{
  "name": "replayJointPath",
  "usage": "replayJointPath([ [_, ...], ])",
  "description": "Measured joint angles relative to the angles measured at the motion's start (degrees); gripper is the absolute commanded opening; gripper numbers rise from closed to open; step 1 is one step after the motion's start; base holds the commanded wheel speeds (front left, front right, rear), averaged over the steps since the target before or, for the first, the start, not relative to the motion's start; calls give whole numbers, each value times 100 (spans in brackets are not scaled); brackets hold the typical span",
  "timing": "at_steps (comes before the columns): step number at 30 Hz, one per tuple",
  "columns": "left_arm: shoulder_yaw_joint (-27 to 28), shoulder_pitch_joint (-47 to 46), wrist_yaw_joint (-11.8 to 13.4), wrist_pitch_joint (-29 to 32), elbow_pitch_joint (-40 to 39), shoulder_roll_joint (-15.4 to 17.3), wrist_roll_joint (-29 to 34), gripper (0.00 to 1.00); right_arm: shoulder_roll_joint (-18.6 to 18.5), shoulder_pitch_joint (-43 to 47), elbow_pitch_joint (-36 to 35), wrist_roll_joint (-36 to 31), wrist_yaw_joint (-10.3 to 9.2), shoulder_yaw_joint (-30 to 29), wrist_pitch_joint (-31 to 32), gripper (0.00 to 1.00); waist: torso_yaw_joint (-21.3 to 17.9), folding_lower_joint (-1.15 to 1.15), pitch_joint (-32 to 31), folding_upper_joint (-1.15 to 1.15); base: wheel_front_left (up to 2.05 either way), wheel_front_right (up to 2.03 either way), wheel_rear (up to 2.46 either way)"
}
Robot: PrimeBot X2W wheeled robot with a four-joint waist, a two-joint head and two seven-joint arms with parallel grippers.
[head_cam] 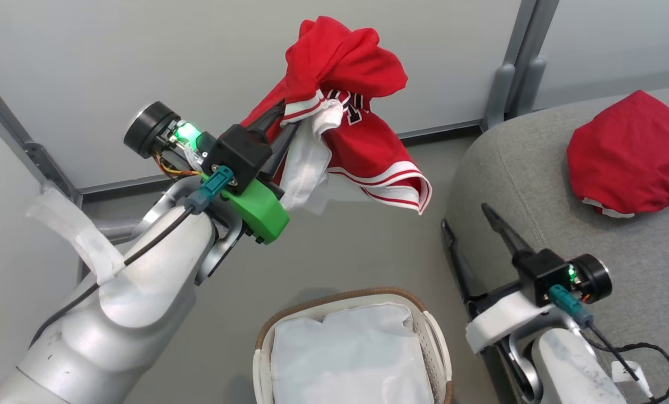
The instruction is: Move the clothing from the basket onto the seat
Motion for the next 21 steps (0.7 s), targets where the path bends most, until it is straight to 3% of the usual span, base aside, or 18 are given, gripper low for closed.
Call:
replayJointPath([
  [6, -76, -87, -10, 92, -165, -64, -43, 0, 5, -148, 588, -153, 0, 431, 0, 100, 176, 0, -148, 0, 0, 0, 0],
  [18, -282, -85, -58, 143, -328, -147, -120, 0, 2, -1016, 855, -240, 0, 862, 0, 100, 404, 0, -260, 0, 0, 0, 0],
  [19, -289, -76, -58, 142, -330, -149, -151, 0, 2, -1067, 865, -233, 0, 918, 0, 56, 414, 0, -267, 0, 0, 0, 0],
  [20, -294, -67, -58, 141, -328, -151, -159, 0, 5, -1103, 870, -216, 0, 969, 0, 25, 423, 0, -273, 0, 0, 0, 0],
  [21, -294, -49, -58, 137, -328, -153, -170, 0, 8, -1123, 878, -198, 0, 998, 0, 9, 428, 0, -277, 0, 0, 0, 0],
])
